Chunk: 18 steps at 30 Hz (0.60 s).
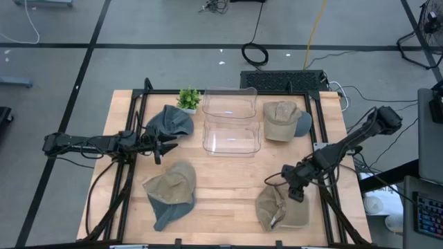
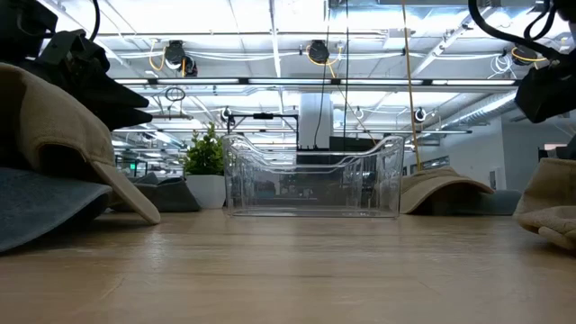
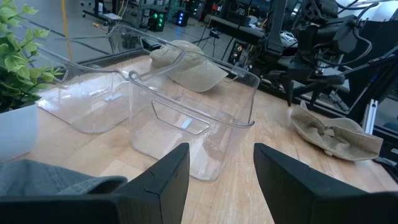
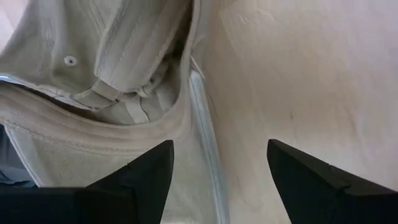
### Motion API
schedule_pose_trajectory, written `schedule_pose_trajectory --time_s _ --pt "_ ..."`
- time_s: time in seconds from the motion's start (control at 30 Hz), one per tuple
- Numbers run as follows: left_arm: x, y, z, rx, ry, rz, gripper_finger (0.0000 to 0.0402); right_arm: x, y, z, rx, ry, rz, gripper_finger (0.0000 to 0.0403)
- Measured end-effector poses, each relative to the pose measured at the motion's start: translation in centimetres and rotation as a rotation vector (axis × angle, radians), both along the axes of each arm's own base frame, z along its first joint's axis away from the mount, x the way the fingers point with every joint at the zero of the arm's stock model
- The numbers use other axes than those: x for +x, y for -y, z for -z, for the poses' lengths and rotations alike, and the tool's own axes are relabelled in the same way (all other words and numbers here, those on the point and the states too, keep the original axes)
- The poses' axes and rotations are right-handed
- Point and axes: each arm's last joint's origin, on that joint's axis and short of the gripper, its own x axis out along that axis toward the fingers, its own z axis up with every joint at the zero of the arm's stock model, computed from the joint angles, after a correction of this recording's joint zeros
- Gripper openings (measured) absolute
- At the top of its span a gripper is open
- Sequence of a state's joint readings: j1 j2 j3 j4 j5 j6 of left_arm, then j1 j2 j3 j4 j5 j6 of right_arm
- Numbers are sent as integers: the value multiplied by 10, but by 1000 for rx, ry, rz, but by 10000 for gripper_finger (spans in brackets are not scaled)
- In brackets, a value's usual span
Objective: Pick & Place hat
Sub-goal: Put the bottom right brown cap into the bottom transparent bin
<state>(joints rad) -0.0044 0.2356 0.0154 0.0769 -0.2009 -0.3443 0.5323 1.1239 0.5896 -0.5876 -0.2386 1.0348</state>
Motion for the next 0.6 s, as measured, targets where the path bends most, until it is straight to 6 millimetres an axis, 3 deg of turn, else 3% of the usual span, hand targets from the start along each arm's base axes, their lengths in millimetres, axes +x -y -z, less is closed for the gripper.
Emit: schedule_pose_trajectory --time_s 0.2,0.53,0.6 --pt "0 0 0 0 1 0 187 1 0 1 -1 4 1 208" --pt "0 0 0 0 2 0 187 1 0 1 2 -3 16 21" --pt "0 0 0 0 2 0 186 1 -1 1 5 1 16 10"
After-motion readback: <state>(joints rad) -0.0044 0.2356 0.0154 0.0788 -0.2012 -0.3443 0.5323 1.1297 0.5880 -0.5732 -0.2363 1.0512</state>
